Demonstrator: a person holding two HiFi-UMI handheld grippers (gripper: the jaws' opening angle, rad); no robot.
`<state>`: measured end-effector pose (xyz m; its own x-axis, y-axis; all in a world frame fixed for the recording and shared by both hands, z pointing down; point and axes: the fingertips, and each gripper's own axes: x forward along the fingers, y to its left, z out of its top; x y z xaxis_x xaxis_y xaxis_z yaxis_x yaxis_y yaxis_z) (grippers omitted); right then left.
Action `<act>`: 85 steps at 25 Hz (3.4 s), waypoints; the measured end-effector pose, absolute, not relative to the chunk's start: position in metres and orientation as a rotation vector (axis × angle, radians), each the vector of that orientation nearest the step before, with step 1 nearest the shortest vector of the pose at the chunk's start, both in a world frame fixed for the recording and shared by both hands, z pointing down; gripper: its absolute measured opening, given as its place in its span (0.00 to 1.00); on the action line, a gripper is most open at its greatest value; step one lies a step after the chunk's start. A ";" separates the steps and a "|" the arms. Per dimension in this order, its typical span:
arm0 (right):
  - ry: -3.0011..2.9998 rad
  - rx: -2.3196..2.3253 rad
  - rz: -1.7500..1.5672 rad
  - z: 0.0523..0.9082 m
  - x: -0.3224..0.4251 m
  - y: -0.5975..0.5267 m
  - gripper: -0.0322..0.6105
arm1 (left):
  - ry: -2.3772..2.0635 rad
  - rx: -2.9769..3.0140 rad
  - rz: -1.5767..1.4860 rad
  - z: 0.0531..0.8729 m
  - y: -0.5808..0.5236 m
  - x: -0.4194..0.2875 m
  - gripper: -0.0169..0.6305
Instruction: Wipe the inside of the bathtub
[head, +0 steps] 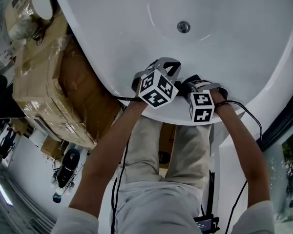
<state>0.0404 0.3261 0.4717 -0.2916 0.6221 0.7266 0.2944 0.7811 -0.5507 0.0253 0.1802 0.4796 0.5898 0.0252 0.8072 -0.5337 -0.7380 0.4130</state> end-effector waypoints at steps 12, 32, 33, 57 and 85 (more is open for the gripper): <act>-1.894 -0.765 0.340 0.429 0.044 0.339 0.13 | -0.385 2.175 1.132 0.456 0.191 0.026 0.02; -1.827 -1.024 0.416 0.430 0.068 0.298 0.13 | -0.493 2.120 1.095 0.470 0.166 0.028 0.02; -1.831 -1.008 0.389 0.439 0.068 0.292 0.13 | -0.500 2.117 1.092 0.472 0.165 0.028 0.02; -1.716 -0.786 -0.250 0.631 0.091 0.197 0.13 | -0.556 2.032 1.026 0.544 0.155 0.046 0.02; -1.573 -0.725 -0.138 0.724 0.107 0.190 0.13 | -0.505 2.004 1.029 0.578 0.166 0.050 0.02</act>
<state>0.1066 0.1896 0.7240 0.0374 0.3619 0.9315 0.5188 0.7896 -0.3276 0.0503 0.1664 0.5785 0.5879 0.0126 0.8088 -0.6473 -0.5924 0.4798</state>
